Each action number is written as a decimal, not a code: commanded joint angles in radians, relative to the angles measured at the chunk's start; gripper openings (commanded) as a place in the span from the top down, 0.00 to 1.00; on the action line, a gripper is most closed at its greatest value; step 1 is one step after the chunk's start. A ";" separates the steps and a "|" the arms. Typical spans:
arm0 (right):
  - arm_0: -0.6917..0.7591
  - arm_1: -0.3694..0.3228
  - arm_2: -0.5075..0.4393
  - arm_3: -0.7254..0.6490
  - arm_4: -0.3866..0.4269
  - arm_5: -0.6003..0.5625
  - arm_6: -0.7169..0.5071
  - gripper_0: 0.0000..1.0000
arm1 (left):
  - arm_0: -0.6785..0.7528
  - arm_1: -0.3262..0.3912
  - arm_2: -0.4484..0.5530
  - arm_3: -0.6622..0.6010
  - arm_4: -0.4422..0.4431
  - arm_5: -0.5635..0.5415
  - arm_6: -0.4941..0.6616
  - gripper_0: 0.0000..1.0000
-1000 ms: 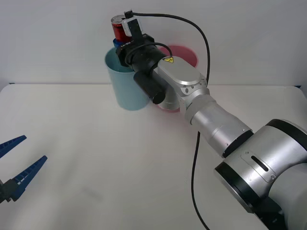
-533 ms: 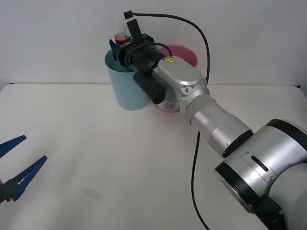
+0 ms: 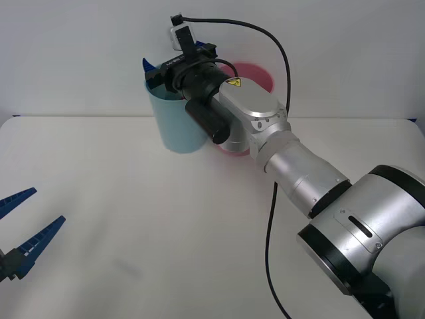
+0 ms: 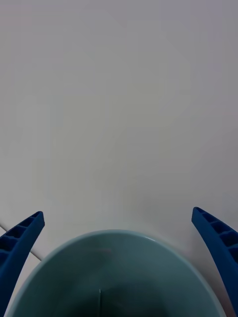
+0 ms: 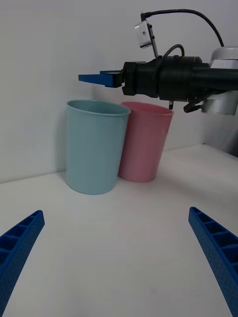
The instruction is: Grasp the object on the table and drop it into the matching bin: aluminum can to the light blue bin, PET bottle to the pink bin.
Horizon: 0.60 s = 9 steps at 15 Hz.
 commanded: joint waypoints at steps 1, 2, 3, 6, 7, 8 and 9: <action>0.002 -0.008 0.000 -0.004 -0.007 -0.011 -0.005 0.00 | 0.000 0.000 0.000 0.000 0.000 0.000 0.000 0.00; 0.019 -0.020 0.000 -0.030 -0.012 -0.023 -0.005 0.00 | 0.000 0.000 0.000 0.000 0.000 0.000 0.000 0.00; 0.043 -0.031 0.000 -0.070 -0.012 -0.031 -0.006 0.00 | 0.000 0.000 0.000 0.000 0.000 0.000 0.000 0.00; 0.213 -0.118 0.027 -0.317 -0.010 -0.051 -0.011 0.00 | 0.000 0.000 0.000 0.000 0.000 0.000 0.000 0.00; 0.270 -0.170 0.055 -0.408 -0.015 -0.055 -0.017 0.00 | 0.000 0.000 0.000 0.000 0.000 0.000 0.000 0.00; 0.316 -0.212 0.072 -0.474 -0.021 -0.062 -0.021 0.00 | 0.000 0.000 0.000 0.000 0.000 0.000 0.000 0.00; 0.379 -0.270 0.075 -0.560 -0.029 -0.086 -0.025 0.00 | 0.000 0.000 0.000 0.000 0.000 0.000 0.000 0.00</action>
